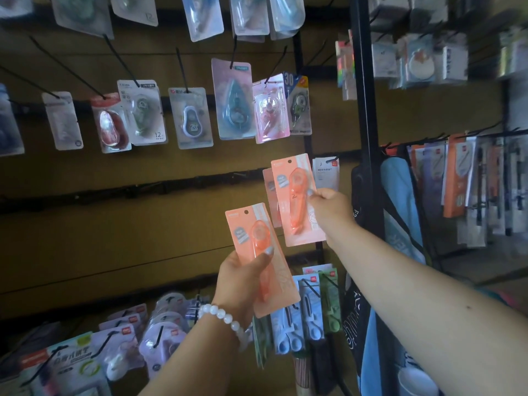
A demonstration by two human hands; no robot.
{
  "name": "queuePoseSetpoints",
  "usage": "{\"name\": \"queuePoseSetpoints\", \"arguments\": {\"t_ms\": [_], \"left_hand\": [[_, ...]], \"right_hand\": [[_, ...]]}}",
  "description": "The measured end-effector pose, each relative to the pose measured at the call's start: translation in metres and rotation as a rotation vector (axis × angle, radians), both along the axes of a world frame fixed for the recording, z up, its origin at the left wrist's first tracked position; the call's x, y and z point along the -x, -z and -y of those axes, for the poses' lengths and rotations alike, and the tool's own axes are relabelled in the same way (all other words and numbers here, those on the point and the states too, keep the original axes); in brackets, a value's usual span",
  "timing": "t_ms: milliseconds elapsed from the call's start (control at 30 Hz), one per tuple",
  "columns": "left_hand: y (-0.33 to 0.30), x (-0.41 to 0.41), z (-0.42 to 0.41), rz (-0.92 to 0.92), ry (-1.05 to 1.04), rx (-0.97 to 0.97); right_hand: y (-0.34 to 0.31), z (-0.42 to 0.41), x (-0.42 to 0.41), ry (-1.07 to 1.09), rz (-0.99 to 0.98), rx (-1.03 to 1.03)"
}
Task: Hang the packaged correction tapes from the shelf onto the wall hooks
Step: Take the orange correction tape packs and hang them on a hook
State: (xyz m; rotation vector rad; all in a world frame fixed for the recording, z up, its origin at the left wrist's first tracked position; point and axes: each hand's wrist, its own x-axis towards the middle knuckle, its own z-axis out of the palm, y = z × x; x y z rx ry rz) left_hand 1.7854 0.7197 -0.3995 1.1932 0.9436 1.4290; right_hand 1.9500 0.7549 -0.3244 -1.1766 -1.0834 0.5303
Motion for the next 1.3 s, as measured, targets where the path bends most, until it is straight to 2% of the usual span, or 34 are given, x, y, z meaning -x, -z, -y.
{"name": "queuePoseSetpoints", "arguments": {"t_ms": [100, 333, 467, 733, 833, 933, 1000, 1067, 1167, 1233, 1300], "left_hand": [[0.001, 0.001, 0.0, -0.003, -0.001, -0.001], [0.004, 0.004, -0.002, 0.005, 0.005, 0.004], [0.007, 0.005, -0.004, -0.01, 0.002, 0.008], [0.007, 0.006, -0.006, 0.027, -0.004, 0.056], [0.005, 0.007, -0.005, 0.004, 0.0, 0.034], [0.004, 0.008, -0.002, -0.042, 0.004, -0.007], [0.002, 0.008, 0.002, -0.054, 0.0, -0.014], [0.0, 0.007, 0.006, -0.044, -0.005, -0.021], [-0.005, 0.004, 0.011, -0.036, -0.007, -0.009], [-0.008, 0.002, 0.013, -0.048, -0.022, 0.005], [-0.01, 0.0, 0.014, -0.065, -0.043, 0.008]], "right_hand": [[-0.001, -0.002, 0.0, 0.006, 0.02, 0.003], [0.01, -0.012, 0.005, 0.056, -0.083, -0.017], [0.009, -0.02, 0.005, 0.082, 0.003, 0.017], [-0.014, -0.051, 0.012, 0.228, 0.239, 0.237], [-0.014, -0.057, 0.011, 0.182, 0.338, 0.278], [-0.006, -0.061, 0.006, 0.051, 0.294, 0.294], [0.005, -0.061, 0.008, 0.064, 0.319, 0.315], [0.017, -0.056, 0.012, 0.167, 0.332, 0.288], [0.038, -0.033, 0.017, 0.284, 0.171, 0.075], [0.052, -0.013, 0.024, 0.065, -0.002, 0.0], [0.065, 0.004, 0.034, -0.203, -0.058, -0.02]]}}
